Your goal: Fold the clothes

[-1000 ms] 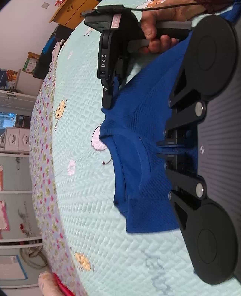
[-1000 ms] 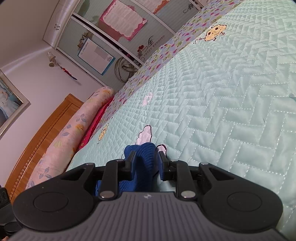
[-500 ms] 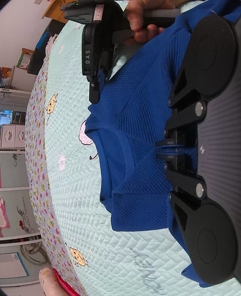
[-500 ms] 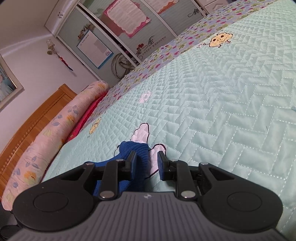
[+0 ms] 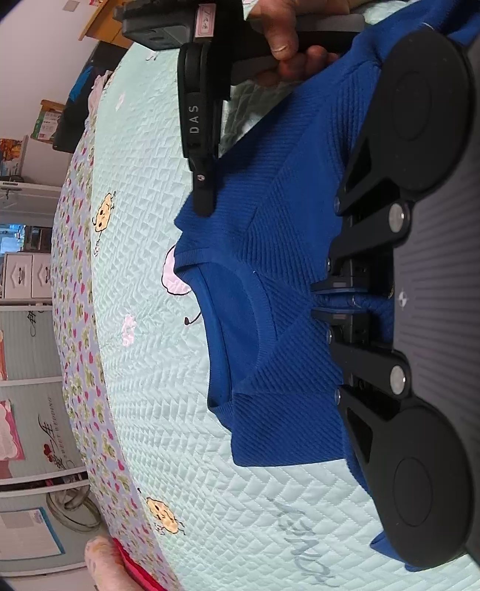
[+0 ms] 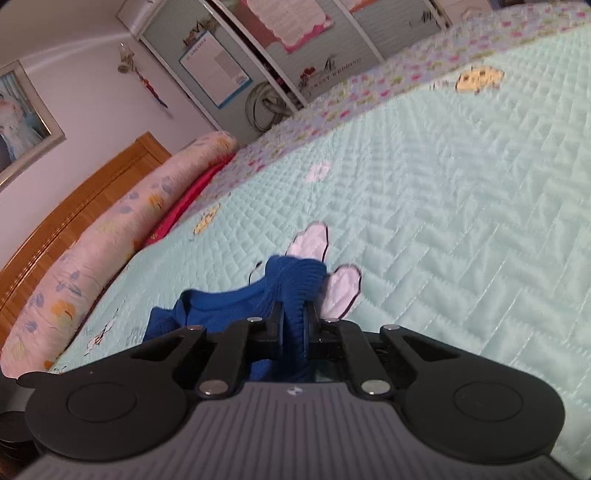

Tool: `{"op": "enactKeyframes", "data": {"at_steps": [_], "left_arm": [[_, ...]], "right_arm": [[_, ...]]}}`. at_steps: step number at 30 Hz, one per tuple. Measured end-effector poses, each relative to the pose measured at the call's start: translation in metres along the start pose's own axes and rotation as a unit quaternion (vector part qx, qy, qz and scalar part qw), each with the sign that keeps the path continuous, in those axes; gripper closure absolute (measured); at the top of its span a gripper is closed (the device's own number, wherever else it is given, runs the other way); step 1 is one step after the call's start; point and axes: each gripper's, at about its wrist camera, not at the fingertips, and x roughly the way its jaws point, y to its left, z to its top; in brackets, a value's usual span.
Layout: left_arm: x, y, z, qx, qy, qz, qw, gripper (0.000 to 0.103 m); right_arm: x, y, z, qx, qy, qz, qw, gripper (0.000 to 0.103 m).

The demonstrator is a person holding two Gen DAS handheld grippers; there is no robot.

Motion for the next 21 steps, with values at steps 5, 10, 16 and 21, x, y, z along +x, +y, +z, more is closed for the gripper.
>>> {"op": "enactKeyframes", "data": {"at_steps": [5, 10, 16, 21], "left_arm": [[0.001, 0.003, -0.001, -0.017, -0.005, -0.001, 0.9998, 0.096], [-0.008, 0.009, -0.004, -0.051, -0.022, -0.004, 0.9985, 0.084], [-0.040, 0.019, -0.004, -0.086, -0.087, -0.023, 0.9922, 0.064], [-0.035, 0.053, 0.005, -0.189, -0.123, -0.026, 0.9740, 0.096]], "right_arm": [[0.000, 0.000, -0.001, -0.014, 0.000, -0.023, 1.000, 0.096], [0.002, -0.008, 0.001, 0.009, 0.008, -0.018, 1.000, 0.093], [-0.010, -0.013, 0.004, 0.060, -0.016, -0.015, 0.998, 0.075], [-0.041, -0.006, 0.009, 0.070, -0.108, 0.004, 0.992, 0.070]]}}
